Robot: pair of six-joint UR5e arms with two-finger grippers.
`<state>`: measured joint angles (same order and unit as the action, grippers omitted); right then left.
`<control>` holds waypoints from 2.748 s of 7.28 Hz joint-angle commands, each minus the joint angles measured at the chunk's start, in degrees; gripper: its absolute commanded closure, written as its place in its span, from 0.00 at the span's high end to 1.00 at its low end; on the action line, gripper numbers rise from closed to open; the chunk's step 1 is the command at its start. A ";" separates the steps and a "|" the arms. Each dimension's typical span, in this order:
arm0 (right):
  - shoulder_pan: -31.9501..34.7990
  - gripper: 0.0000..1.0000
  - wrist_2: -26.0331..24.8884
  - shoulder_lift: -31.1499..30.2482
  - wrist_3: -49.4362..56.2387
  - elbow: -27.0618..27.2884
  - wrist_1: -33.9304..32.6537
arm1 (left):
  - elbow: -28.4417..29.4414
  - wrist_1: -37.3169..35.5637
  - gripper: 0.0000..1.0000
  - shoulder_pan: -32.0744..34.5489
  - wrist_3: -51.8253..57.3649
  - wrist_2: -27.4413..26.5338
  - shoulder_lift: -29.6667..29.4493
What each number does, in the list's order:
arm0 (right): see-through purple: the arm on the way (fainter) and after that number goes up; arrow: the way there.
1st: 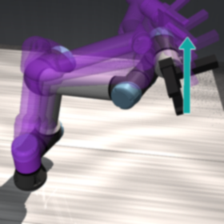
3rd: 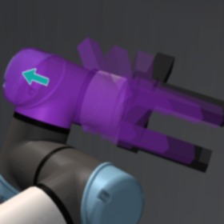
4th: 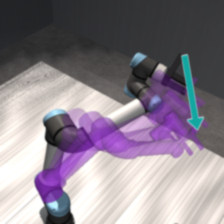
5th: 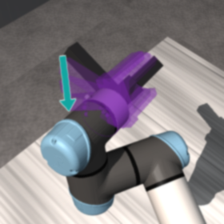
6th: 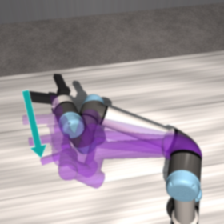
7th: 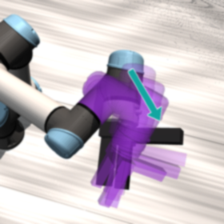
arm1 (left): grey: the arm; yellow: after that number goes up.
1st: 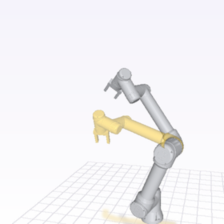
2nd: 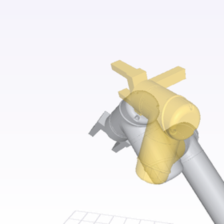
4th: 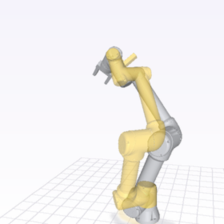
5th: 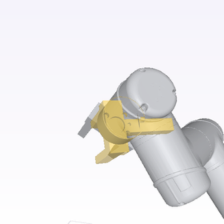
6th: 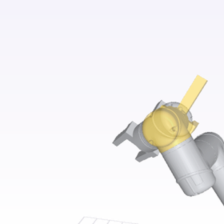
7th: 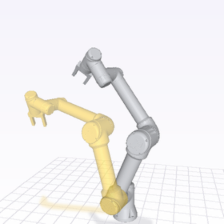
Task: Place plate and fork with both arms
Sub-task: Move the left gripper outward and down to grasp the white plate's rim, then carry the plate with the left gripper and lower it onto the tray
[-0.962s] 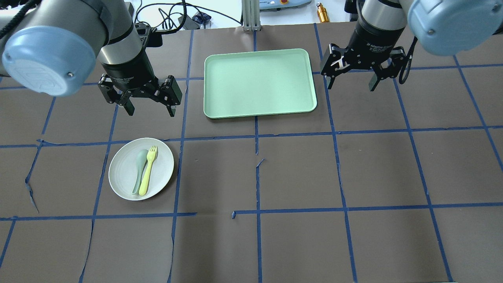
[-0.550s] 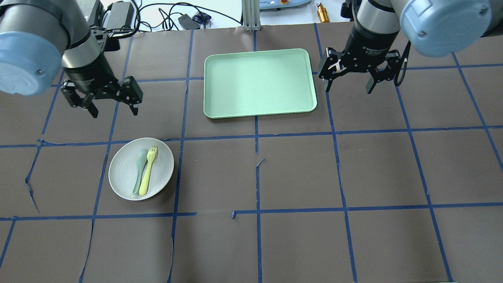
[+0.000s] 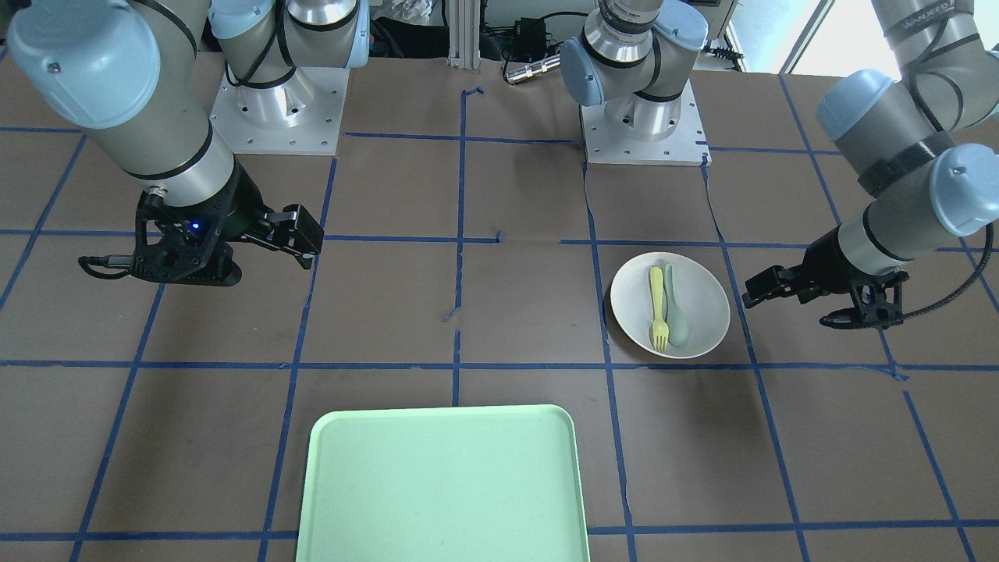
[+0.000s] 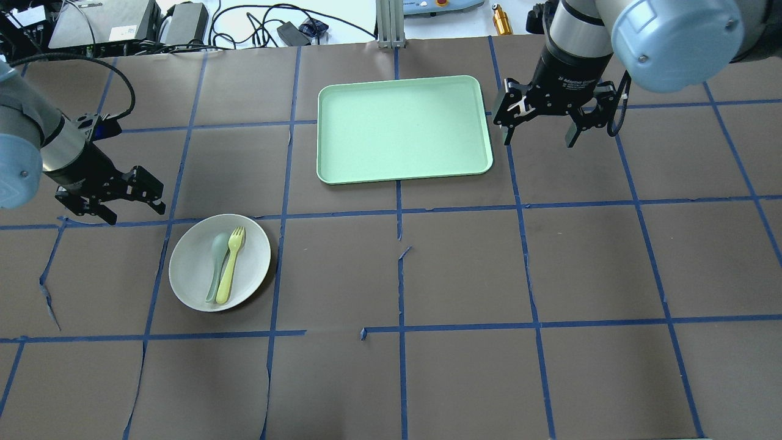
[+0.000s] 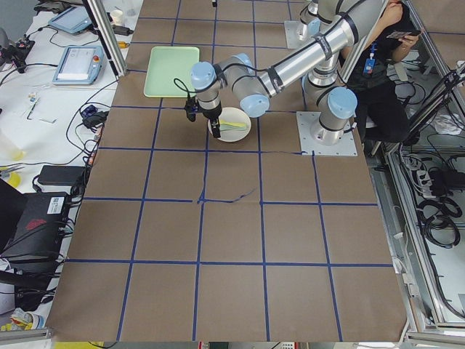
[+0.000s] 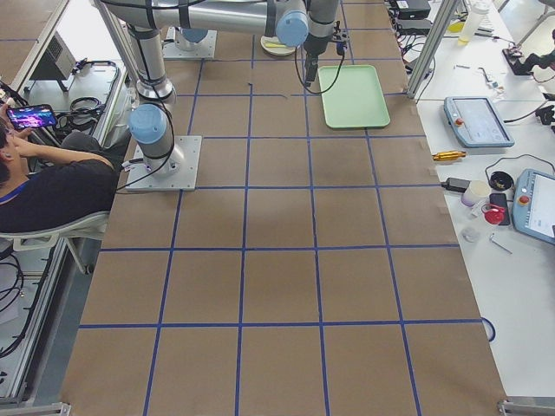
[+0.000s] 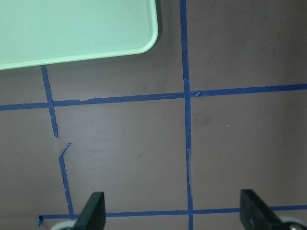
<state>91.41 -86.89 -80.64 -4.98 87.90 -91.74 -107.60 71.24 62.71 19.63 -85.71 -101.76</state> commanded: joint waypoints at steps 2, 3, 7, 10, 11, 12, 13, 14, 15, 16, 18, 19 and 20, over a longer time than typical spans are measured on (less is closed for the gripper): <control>0.00 1.00 -0.13 -0.04 -0.21 1.48 -0.63 | -4.80 -0.58 0.78 -1.80 3.30 2.21 -3.95; 0.00 1.00 -0.12 -0.04 -0.21 1.48 -0.54 | -4.99 -0.58 0.77 -1.80 6.18 1.86 -5.01; 0.00 1.00 -0.12 -0.04 -0.21 1.75 -0.54 | -4.90 -2.69 0.55 -1.71 8.84 1.86 -8.97; 0.00 1.00 -0.12 -0.04 -0.12 1.75 -1.41 | -2.98 -3.48 0.00 -1.71 10.08 1.94 -8.89; 0.00 1.00 -0.12 -0.04 -0.12 1.75 -1.42 | -0.70 -2.44 0.00 -1.71 9.99 2.38 -8.63; 0.00 1.00 -0.12 -0.04 -0.12 1.75 -1.68 | 2.28 -0.95 0.00 -1.63 9.47 3.60 -8.10; 0.00 1.00 -0.12 -0.04 -0.03 1.66 -2.12 | 7.44 5.94 0.00 -1.71 8.50 7.53 -8.19; 0.00 1.00 -0.12 -0.04 0.23 1.66 -2.91 | 12.80 11.84 0.00 -1.45 2.66 11.05 -8.53; 0.00 1.00 -0.12 -0.04 0.41 1.66 -2.91 | 16.42 14.34 0.00 0.38 -1.40 17.09 -9.23; 0.00 1.00 -0.12 0.05 0.41 1.75 -2.91 | 18.63 13.58 0.00 3.70 -8.83 20.89 -10.46; 0.00 1.00 -0.21 0.05 0.50 1.75 -2.65 | 22.94 0.89 0.00 16.85 -22.30 25.41 -17.02; 0.00 1.00 -0.21 0.05 0.50 1.83 -2.65 | 25.40 -2.92 0.00 20.49 -22.88 25.41 -21.24; 0.00 1.00 -0.13 0.05 0.41 1.84 -2.65 | 29.16 -4.08 0.00 22.53 -22.19 25.41 -25.11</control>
<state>91.40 -87.08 -80.60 -4.50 89.70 -94.41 -82.46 70.33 81.40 -1.84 -60.55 -121.95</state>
